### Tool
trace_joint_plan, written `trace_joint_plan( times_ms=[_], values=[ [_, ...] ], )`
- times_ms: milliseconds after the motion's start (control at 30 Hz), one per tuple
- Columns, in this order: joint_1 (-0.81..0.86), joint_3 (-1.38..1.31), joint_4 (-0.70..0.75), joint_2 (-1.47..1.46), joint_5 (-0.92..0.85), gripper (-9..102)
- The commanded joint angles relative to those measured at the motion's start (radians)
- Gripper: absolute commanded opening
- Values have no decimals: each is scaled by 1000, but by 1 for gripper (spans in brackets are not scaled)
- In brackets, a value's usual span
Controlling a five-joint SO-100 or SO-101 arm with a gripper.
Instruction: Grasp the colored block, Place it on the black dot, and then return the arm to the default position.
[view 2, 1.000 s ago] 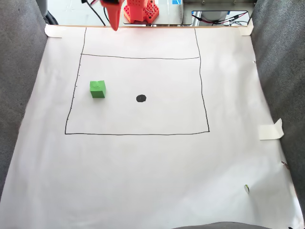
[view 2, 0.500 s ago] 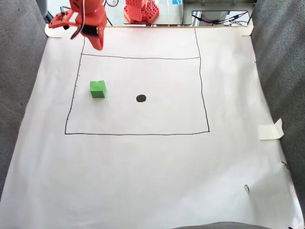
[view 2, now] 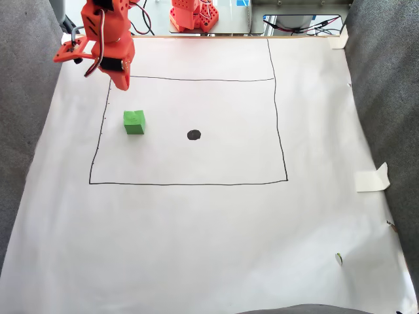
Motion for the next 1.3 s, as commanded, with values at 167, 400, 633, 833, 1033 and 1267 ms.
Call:
trace_joint_plan(
  times_ms=[167, 400, 633, 833, 1033, 1267],
  values=[
    [-54, -67, -124, -51, 29, 0],
    [-69, -95, -135, -109, 54, 0],
    [-69, -101, -97, -97, 51, 0],
    [-48, -101, -61, -92, 67, 11],
    [-37, -101, -35, -104, 43, 20],
    [-31, -98, 14, -124, 17, 27]
  ],
)
